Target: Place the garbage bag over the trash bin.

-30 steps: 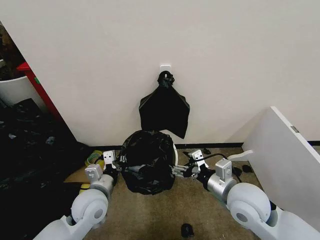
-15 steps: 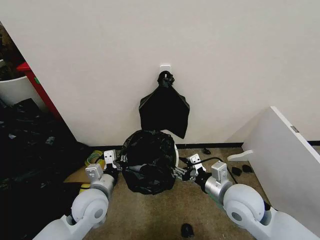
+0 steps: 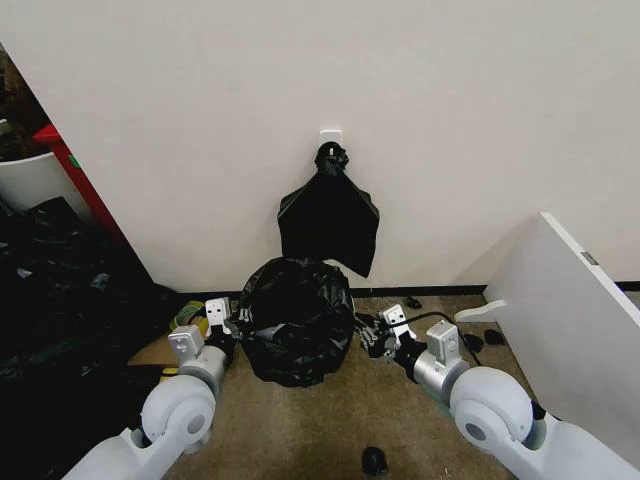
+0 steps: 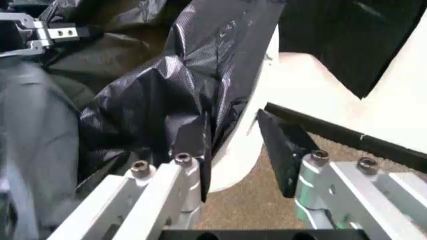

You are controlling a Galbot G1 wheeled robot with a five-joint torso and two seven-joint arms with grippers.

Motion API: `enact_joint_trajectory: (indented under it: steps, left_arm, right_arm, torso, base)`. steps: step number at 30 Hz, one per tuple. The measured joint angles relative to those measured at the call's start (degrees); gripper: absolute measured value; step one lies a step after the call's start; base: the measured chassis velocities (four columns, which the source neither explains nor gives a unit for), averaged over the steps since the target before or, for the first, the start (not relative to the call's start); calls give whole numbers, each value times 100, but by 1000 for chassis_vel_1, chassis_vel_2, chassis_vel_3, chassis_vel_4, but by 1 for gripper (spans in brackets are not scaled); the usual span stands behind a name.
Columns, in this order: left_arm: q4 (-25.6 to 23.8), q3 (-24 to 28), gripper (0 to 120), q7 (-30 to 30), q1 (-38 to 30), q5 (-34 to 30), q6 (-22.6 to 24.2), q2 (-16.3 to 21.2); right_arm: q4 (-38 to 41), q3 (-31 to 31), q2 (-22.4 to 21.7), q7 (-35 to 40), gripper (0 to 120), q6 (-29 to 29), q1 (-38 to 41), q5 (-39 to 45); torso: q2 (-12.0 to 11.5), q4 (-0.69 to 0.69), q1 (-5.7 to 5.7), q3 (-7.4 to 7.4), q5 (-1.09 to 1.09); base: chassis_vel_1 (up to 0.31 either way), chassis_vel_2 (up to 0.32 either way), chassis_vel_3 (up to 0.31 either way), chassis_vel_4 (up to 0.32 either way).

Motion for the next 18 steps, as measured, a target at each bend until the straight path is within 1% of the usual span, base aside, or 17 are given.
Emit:
enact_joint_trajectory:
  steps: [1,3,4,5,8,12,14,18]
  left_arm:
    - [0,0,3,0,0,0,0,0]
    - [3,-9,3,1,6,0,-3,-5]
    - [4,-12,3,3,10,0,-4,-5]
    - [4,-12,3,3,10,0,-4,-5]
    - [15,-15,2,12,26,1,-4,-9]
    - [15,-23,2,13,30,2,-6,-10]
    - [15,-36,2,13,40,2,-8,-10]
    - [17,-72,2,27,72,2,-28,-4]
  right_arm:
    - [0,0,0,0,24,0,0,0]
    - [55,26,-21,20,13,11,-35,-33]
    - [75,35,-32,24,10,19,-49,-46]
    - [75,35,-32,24,10,19,-49,-46]
    - [127,51,-62,35,0,54,-95,-86]
    - [128,71,-64,86,0,93,-113,-135]
    - [136,105,-63,104,0,136,-124,-157]
    - [136,164,-53,157,0,210,-123,-134]
  torso:
    - [0,0,0,0,0]
    - [0,0,0,0,0]
    - [0,0,0,0,-1]
    - [0,0,0,0,-1]
    - [0,0,0,0,-1]
    - [0,0,0,0,1]
    - [0,0,0,0,-1]
    - [0,0,0,0,0]
  base:
    - [0,0,0,0]
    - [0,0,0,0]
    - [0,0,0,0]
    - [0,0,0,0]
    - [0,0,0,0]
    - [0,0,0,0]
    - [0,0,0,0]
    - [0,0,0,0]
